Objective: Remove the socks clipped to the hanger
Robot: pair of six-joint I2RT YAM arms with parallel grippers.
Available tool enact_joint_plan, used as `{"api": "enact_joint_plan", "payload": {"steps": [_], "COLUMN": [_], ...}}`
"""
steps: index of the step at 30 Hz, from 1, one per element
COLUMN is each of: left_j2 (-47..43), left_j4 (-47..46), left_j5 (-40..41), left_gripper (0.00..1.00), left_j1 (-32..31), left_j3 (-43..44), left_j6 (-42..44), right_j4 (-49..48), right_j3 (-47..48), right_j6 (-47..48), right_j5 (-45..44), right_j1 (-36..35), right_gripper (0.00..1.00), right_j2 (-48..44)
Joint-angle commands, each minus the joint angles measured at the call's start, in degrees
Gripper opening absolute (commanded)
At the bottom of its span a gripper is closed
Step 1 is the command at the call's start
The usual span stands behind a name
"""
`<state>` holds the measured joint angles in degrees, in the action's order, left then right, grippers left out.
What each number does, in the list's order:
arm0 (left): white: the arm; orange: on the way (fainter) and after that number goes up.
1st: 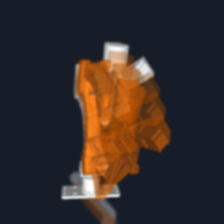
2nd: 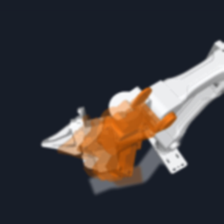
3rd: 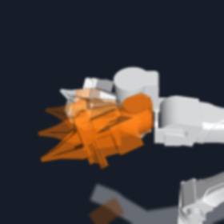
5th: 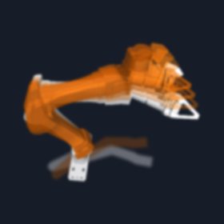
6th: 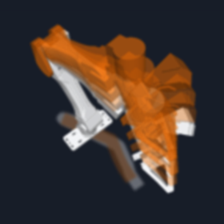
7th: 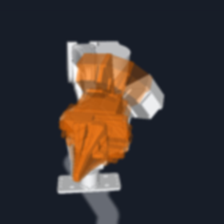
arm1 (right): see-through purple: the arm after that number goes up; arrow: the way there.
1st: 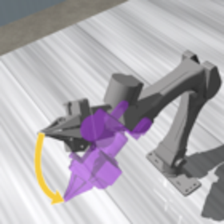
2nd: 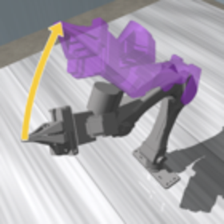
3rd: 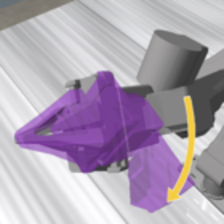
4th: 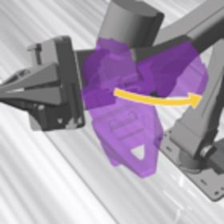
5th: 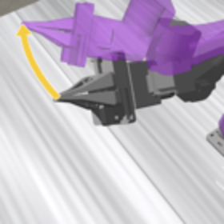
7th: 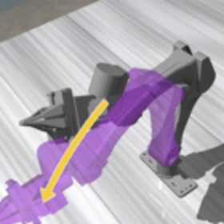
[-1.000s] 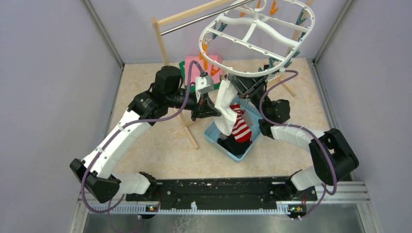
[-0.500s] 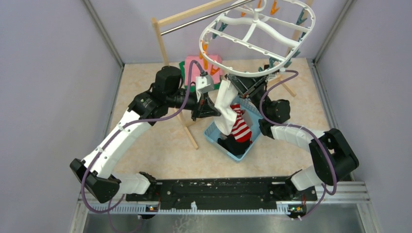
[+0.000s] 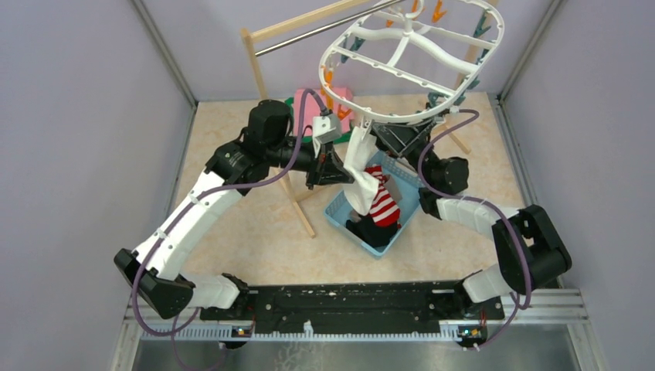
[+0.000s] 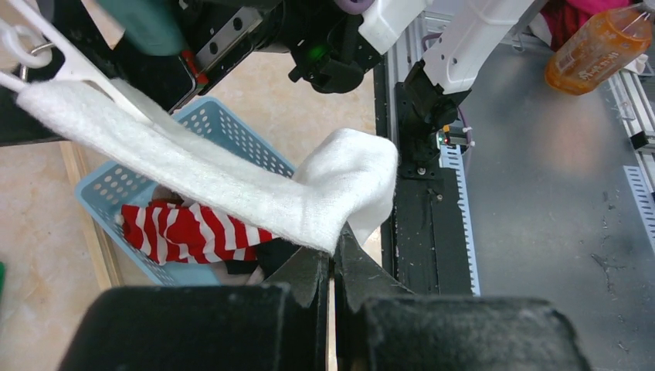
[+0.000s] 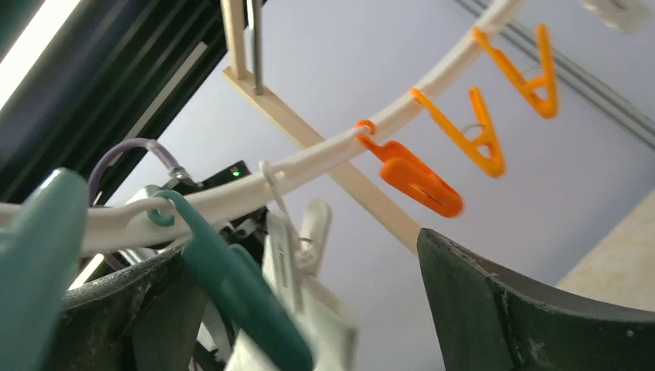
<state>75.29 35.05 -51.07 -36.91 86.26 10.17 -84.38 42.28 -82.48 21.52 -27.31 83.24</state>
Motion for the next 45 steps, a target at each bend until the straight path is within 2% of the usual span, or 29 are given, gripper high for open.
{"api": "enact_joint_plan", "payload": {"steps": [1,5,8,11,14,15,20,26,31,32,34,35,36,37,38,40,41,42,43,45], "left_j2": [-0.71,-0.37,-0.14,-0.42,-0.21,0.09,1.17,0.11,-0.88,-1.1,-1.17,-1.11,-1.11,-1.06,-1.09,-1.2,-1.36,-1.58,-1.77,-1.95], "left_j4": [-0.15,-0.41,-1.03,-3.75,-6.45,-7.01,-8.8,-9.92,-8.89,-9.0,-9.24,-9.4,-9.59,-9.54,-9.57,-9.95,-10.53,-11.34,-12.35,-13.95], "left_j5": [-2.84,-1.32,3.17,6.86,10.43,10.54,9.33,8.82,8.74,8.63,8.23,7.91,7.69,7.7,7.85,8.61,9.81,10.94,11.85,13.79], "left_gripper": [0.0,0.0,0.0,0.0,0.0,0.0,0.0,0.0,0.0,0.0,0.0,0.0,0.0,0.0,0.09,0.55,0.75,0.91,0.98,0.99], "left_j1": [0.08,0.03,0.07,0.04,-0.14,-0.12,-0.19,-0.26,-0.18,-0.23,-0.11,-0.19,-0.11,-0.1,-0.1,-0.06,0.03,0.07,0.08,0.08], "left_j3": [2.11,1.77,1.13,-0.89,-3.18,-3.73,-4.78,-5.61,-6.65,-6.97,-7.11,-7.01,-6.84,-6.59,-6.42,-6.05,-6.04,-6.02,-6.0,-6.02], "left_j6": [-0.15,0.38,0.78,0.2,-1.39,-1.53,-3.86,-4.49,-3.41,-3.5,-4.09,-4.36,-4.83,-5.22,-5.47,-6.8,-7.87,-9.11,-9.9,-12.17], "right_j4": [-7.25,6.99,12.93,20.42,35.98,38.01,34.86,41.59,40.02,38.84,35.69,32.83,28.72,26.67,26.63,28.12,28.1,28.23,28.85,29.74], "right_j3": [-3.77,-5.86,-8.69,-12.74,-13.18,-13.42,-15.85,-13.51,-15.74,-16.15,-16.78,-17.39,-17.92,-18.24,-17.98,-17.45,-17.63,-17.82,-17.92,-17.84], "right_j6": [4.55,15.11,18.05,22.15,30.69,32.37,29.08,34.53,34.36,34.13,33.63,33.18,32.56,32.07,31.74,31.98,32.02,32.03,32.49,32.98], "right_j5": [2.97,4.18,3.88,0.06,-3.93,-4.48,-1.8,-5.72,-8.21,-8.1,-6.55,-5.52,-3.91,-2.94,-2.09,-0.83,-0.75,-0.93,-1.14,-1.66], "right_j1": [1.95,0.74,0.55,-0.51,-4.17,-5.26,-6.51,-9.3,-9.27,-9.28,-9.34,-9.34,-9.3,-9.26,-9.27,-9.33,-9.27,-9.29,-9.32,-9.3], "right_gripper": [0.99,0.99,0.99,0.99,0.99,0.99,0.94,0.88,0.84,0.81,0.67,0.53,0.29,0.11,0.0,0.0,0.0,0.0,0.0,0.0], "right_j2": [-3.44,-10.05,-14.32,-22.02,-29.49,-30.73,-29.24,-27.97,-28.91,-28.62,-27.49,-26.77,-25.87,-25.15,-24.55,-24.07,-24.08,-24.3,-24.54,-24.92]}}
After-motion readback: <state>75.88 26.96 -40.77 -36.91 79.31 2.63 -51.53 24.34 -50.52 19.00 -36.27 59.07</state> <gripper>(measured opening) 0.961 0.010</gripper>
